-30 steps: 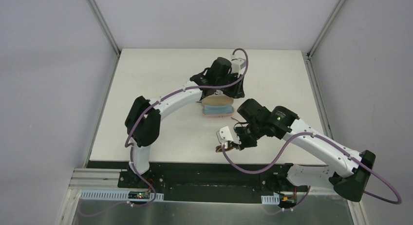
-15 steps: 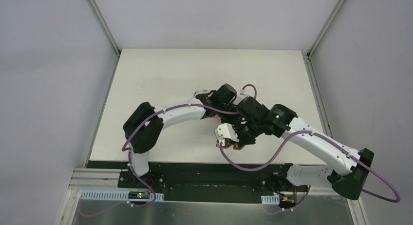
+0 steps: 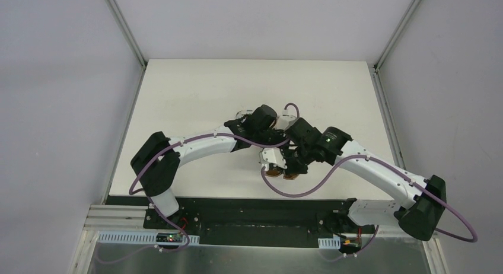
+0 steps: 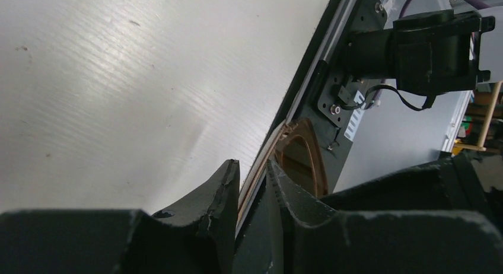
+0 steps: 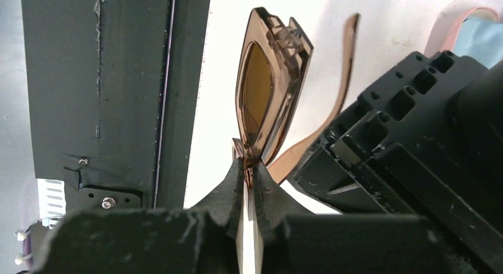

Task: Organize the sunglasses
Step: Fold the sunglasses at the center of the board, then place the sunglasses at the center of the board.

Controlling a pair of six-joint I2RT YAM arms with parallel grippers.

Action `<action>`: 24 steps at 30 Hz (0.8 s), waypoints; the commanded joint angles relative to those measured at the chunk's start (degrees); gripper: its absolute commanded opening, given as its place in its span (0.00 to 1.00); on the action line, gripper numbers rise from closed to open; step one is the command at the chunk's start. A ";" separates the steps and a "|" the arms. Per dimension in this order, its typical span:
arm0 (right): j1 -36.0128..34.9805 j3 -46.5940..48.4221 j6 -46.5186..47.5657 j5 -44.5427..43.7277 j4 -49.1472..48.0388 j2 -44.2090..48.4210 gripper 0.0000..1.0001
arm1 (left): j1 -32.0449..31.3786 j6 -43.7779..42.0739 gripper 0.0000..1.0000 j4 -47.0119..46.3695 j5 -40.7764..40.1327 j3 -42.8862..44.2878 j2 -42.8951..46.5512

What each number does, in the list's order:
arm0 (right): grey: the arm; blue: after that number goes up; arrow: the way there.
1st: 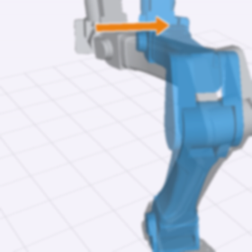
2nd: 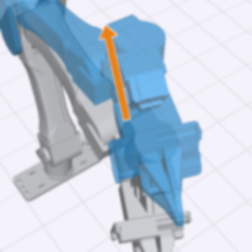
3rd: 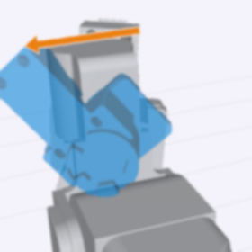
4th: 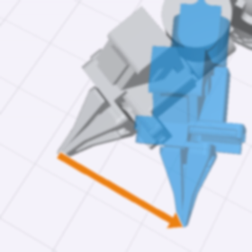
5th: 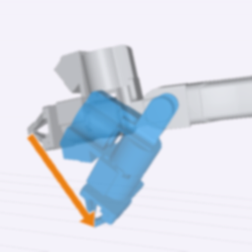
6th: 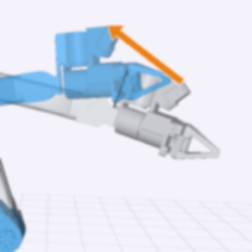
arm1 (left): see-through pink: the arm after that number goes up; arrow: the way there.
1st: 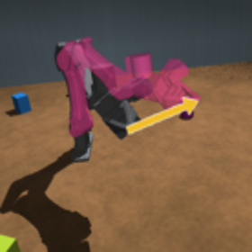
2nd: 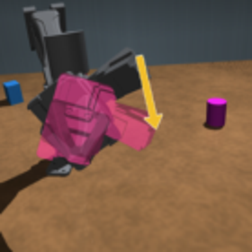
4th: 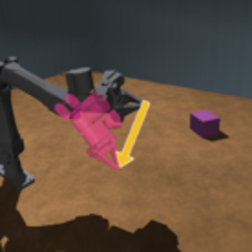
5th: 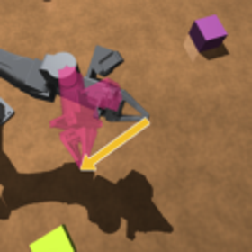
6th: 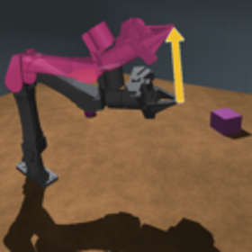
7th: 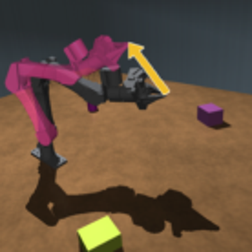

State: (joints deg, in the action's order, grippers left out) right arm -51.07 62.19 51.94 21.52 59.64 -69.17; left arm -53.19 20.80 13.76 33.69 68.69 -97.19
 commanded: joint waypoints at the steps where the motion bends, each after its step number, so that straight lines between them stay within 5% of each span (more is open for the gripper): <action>1: 1.67 -0.63 -0.72 -3.44 -5.38 -1.17 0.00 | -0.88 3.65 0.24 -1.29 4.40 -1.69 3.16; 10: 3.00 -2.53 -0.63 -3.52 -7.10 -4.66 0.00 | -0.72 16.99 0.24 -9.13 5.13 -5.96 4.21; 19: 3.62 -2.62 5.55 -1.70 -3.16 -10.43 0.00 | 6.72 12.55 0.43 0.28 -22.92 -8.44 13.80; 24: 5.03 1.58 11.00 1.16 3.48 -19.01 0.00 | 10.94 11.68 0.45 1.57 -29.72 -12.98 21.83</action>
State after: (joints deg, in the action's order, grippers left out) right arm -47.13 59.40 57.17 20.08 57.74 -83.35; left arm -44.58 33.69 14.31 13.32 58.54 -82.56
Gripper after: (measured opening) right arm 0.039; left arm 0.442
